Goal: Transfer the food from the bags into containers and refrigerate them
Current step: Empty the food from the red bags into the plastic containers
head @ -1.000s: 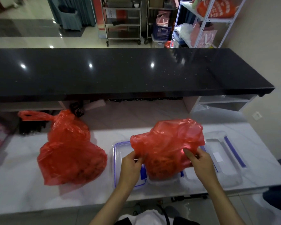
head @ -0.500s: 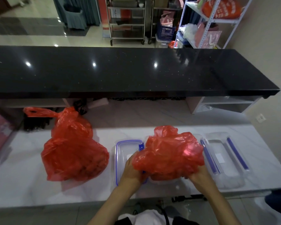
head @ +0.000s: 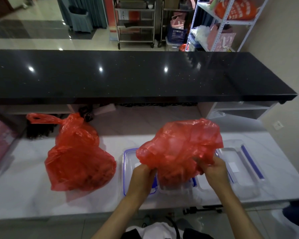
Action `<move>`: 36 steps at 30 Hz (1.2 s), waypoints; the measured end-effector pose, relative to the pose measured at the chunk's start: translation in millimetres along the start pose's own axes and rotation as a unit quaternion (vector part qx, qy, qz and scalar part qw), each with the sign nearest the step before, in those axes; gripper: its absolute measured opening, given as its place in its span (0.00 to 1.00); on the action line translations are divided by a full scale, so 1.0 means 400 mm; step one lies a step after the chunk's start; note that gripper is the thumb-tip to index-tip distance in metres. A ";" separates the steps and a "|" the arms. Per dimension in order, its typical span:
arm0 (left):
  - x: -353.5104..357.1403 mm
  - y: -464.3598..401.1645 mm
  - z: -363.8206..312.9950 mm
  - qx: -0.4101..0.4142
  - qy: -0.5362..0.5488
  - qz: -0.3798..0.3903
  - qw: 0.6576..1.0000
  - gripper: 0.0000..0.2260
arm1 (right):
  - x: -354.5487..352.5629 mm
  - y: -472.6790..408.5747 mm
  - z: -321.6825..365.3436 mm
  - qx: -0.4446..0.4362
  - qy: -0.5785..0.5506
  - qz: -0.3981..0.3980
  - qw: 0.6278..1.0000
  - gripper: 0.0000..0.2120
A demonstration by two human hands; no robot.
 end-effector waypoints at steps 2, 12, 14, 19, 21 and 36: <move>-0.004 -0.011 -0.018 0.013 0.019 -0.006 1.000 0.09 | 0.000 -0.012 0.023 -0.004 -0.006 0.004 1.000 0.20; -0.013 -0.081 -0.059 -0.030 0.175 -0.089 0.980 0.27 | 0.029 -0.052 0.074 0.006 -0.034 -0.060 0.998 0.22; -0.010 -0.080 -0.080 -0.023 0.198 -0.103 0.975 0.23 | 0.030 -0.062 0.075 0.004 -0.064 -0.064 0.996 0.20; -0.003 -0.096 -0.084 -0.059 0.236 -0.116 0.963 0.21 | 0.052 -0.057 0.007 -0.007 -0.029 0.039 0.999 0.26; -0.005 -0.100 -0.080 -0.064 0.245 -0.112 0.961 0.22 | 0.055 -0.045 -0.029 -0.023 0.019 0.062 0.998 0.36; 0.059 -0.093 0.083 -0.147 -0.004 0.151 0.978 0.25 | 0.073 -0.098 -0.058 0.042 0.092 0.063 0.993 0.22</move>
Point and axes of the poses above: each hand's wrist, its own y-axis away from the middle knuckle, its own x-axis out of the palm, z = x × y, the point moved 1 cm from there along -y, towards the middle knuckle, and after that the axes turned 3 degrees about z, right-handed, at the moved point
